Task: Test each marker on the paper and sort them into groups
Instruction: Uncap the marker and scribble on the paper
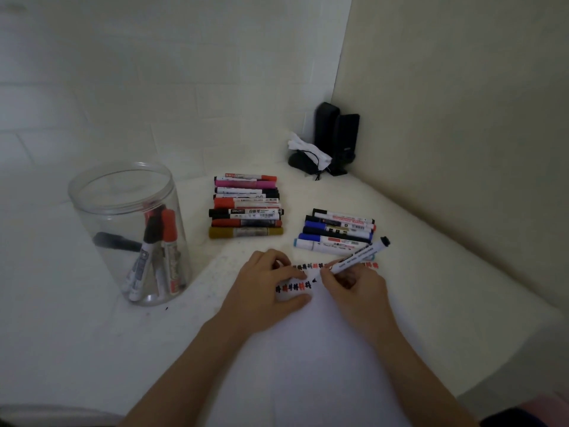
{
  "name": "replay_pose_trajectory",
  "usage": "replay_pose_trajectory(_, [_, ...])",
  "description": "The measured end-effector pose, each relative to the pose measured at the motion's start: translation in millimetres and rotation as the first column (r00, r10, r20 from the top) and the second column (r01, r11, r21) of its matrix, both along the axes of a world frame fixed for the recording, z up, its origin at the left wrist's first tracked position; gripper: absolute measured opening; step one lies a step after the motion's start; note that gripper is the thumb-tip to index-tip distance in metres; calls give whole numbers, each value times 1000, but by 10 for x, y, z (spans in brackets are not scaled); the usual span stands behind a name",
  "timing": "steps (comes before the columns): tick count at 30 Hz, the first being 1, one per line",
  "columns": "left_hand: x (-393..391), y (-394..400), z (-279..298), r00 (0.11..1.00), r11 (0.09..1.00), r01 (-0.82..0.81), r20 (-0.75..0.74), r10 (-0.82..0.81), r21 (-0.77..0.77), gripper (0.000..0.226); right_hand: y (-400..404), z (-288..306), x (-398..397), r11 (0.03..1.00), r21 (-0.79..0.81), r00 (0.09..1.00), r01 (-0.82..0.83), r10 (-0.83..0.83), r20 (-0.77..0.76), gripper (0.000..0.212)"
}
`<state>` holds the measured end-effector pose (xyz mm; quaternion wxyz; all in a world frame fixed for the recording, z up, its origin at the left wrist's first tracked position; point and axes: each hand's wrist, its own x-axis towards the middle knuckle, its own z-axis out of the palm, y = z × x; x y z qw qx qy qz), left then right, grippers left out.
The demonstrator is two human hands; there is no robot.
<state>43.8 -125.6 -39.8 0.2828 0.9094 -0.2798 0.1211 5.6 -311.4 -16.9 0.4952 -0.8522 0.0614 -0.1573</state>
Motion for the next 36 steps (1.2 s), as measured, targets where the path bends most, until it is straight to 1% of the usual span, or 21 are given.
replay_pose_trajectory(3, [4,-5,1,1000,1000,-1,-16,1,11,60,-8,-19,2,1000,-13,1000,-12,12,1,5])
replay_pose_trajectory(9, [-6,-22,22,999,999,-15,-40,17,44,66,-4,-34,15,999,-26,1000,-22,22,12,2])
replay_pose_trajectory(14, [1,-6,-9,1000,999,-15,-26,15,28,60,4,-24,-1,999,-36,999,1,1,43,5])
replay_pose_trajectory(20, [0,-13,-3,999,999,-22,-25,23,43,62,23,-18,-9,999,-32,999,-28,29,42,6])
replay_pose_trajectory(26, [-6,-5,-4,999,999,-23,-32,23,24,61,8,-5,-9,1000,-12,999,-2,2,39,5])
replay_pose_trajectory(29, [-9,-15,8,1000,1000,-23,-14,23,12,59,25,10,-12,1000,-24,999,-19,20,25,9])
replay_pose_trajectory(33, [-10,-15,5,1000,1000,-15,-14,16,12,48,18,-14,-17,1000,-24,1000,-16,17,25,19])
replay_pose_trajectory(36, [-5,-9,0,1000,1000,-8,-10,8,13,53,14,-20,6,1000,-25,999,8,-7,43,18])
